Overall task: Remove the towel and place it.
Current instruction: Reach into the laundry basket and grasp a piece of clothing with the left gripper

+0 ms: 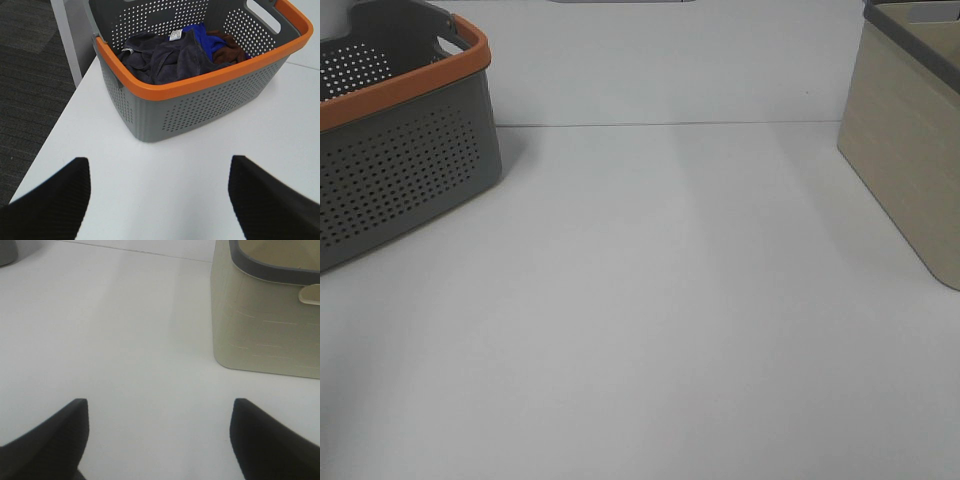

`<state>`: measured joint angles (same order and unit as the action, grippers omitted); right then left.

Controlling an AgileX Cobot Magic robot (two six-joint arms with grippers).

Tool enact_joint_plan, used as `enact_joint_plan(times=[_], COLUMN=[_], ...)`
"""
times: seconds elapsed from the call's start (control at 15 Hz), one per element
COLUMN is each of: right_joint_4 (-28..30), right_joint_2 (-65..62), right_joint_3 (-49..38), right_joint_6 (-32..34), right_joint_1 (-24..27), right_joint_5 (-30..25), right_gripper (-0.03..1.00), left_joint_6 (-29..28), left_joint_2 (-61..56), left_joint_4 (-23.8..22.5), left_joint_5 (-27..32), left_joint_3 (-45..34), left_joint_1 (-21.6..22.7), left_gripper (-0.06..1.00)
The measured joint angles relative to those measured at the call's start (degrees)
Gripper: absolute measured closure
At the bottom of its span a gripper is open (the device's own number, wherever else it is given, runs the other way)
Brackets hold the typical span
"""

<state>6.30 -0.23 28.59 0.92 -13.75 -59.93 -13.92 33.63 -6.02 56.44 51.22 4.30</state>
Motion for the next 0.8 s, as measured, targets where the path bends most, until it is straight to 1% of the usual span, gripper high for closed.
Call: enact_joint_plan(times=[0.33, 0.47, 0.67, 0.8], right_joint_4=[0.0, 0.0, 0.0, 0.0], right_joint_2=[0.0, 0.0, 0.0, 0.0], right_joint_3=[0.0, 0.0, 0.0, 0.0], right_joint_6=[0.0, 0.0, 0.0, 0.0], right_joint_1=[0.0, 0.0, 0.0, 0.0], right_joint_5=[0.0, 0.0, 0.0, 0.0], right_gripper=[0.2, 0.2, 0.2, 0.2], left_joint_6=[-6.6, -7.8, -13.2, -14.8], left_joint_2=[17.5, 23.9, 34.8, 40.6], left_joint_4=[0.6, 1.7, 1.0, 0.2], left_joint_5=[-6.5, -8.2, -8.8, -8.7], left_joint_3=[10.7, 15.0, 22.5, 26.3], left_joint_1=[0.0, 0.0, 0.0, 0.0], left_gripper=[0.23, 0.23, 0.23, 0.23])
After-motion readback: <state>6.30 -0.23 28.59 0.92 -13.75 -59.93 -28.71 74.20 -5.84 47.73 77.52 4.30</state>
